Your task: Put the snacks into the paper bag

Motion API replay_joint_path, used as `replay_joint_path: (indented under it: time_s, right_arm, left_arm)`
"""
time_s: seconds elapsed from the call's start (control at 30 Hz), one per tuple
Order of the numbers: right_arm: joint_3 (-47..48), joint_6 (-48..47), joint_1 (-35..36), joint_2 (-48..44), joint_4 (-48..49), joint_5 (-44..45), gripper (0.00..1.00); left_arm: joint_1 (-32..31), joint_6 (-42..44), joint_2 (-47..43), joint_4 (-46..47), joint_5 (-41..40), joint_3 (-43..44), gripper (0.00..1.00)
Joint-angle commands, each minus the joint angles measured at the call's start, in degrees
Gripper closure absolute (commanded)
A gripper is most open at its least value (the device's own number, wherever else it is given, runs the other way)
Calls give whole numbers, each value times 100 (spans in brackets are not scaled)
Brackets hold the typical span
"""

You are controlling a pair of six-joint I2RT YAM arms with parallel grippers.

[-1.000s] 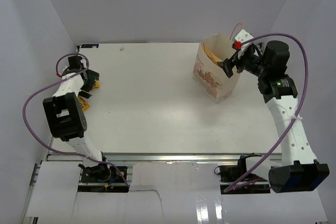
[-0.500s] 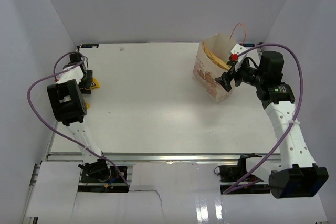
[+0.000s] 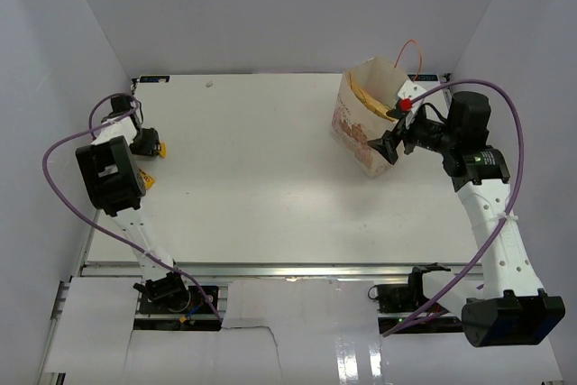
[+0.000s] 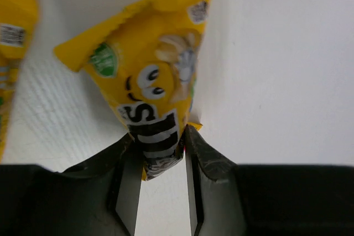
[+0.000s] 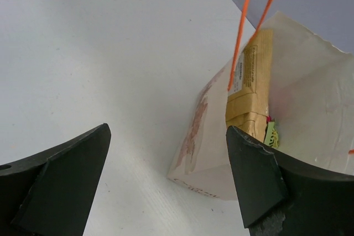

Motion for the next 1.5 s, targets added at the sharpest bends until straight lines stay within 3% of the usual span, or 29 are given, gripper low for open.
replay_joint_path:
  time_s: [0.0, 0.13, 0.23, 0.37, 0.4, 0.53, 0.63, 0.67, 0.7, 0.83, 1.0, 1.13, 1.33, 1.47]
  right_arm:
    - [105, -224, -21, -171, -258, -849, 10]
    - [298, -453, 6, -109, -855, -1871, 13]
    - [246, 12, 303, -48, -865, -2005, 17]
    - [10, 652, 1155, 84, -700, -1417, 21]
    - [-53, 1133, 1557, 119, -602, -1128, 22]
    - [-448, 2845, 2053, 487, 258, -565, 23]
    - [-466, 4015, 2334, 848, 777, 533, 21]
    - [-379, 4273, 2457, 944, 874, 1031, 12]
    - [-300, 4510, 2501, 1154, 927, 1245, 11]
    - [-106, 5494, 2528, 1499, 1156, 1449, 8]
    - [-53, 5945, 2528, 1596, 1411, 1775, 9]
    - [-149, 6103, 2528, 1631, 1516, 1722, 16]
    - [-562, 6472, 2537, 1648, 1824, 1134, 38]
    - [-616, 6543, 2555, 1675, 1868, 1072, 46]
  left_arm:
    - [-160, 1148, -397, 741, 1354, -430, 60]
    - [-476, 2089, -784, 1358, 2623, -1011, 70]
    - [-957, 2739, -1266, 1953, 3395, -1764, 71]
    - [-1706, 3304, -1882, 2895, 4548, -2707, 70]
    - [-2133, 3401, -1997, 3332, 4802, -2866, 70]
    - [-3050, 3735, -2577, 4091, 5428, -3437, 70]
    - [-3709, 3833, -2982, 4637, 5648, -3701, 69]
    - [-4042, 3920, -3113, 4829, 5701, -3737, 68]
    - [-4202, 3955, -3149, 4918, 5745, -3755, 68]
    - [-4756, 3868, -3194, 5068, 5816, -3737, 68]
    - [-5135, 3693, -3325, 5226, 5737, -3746, 67]
    - [-5240, 3561, -3439, 5393, 5763, -3764, 67]
    - [-5311, 3394, -3536, 5638, 5737, -3737, 65]
    - [-5328, 3253, -3571, 5806, 5754, -3720, 63]
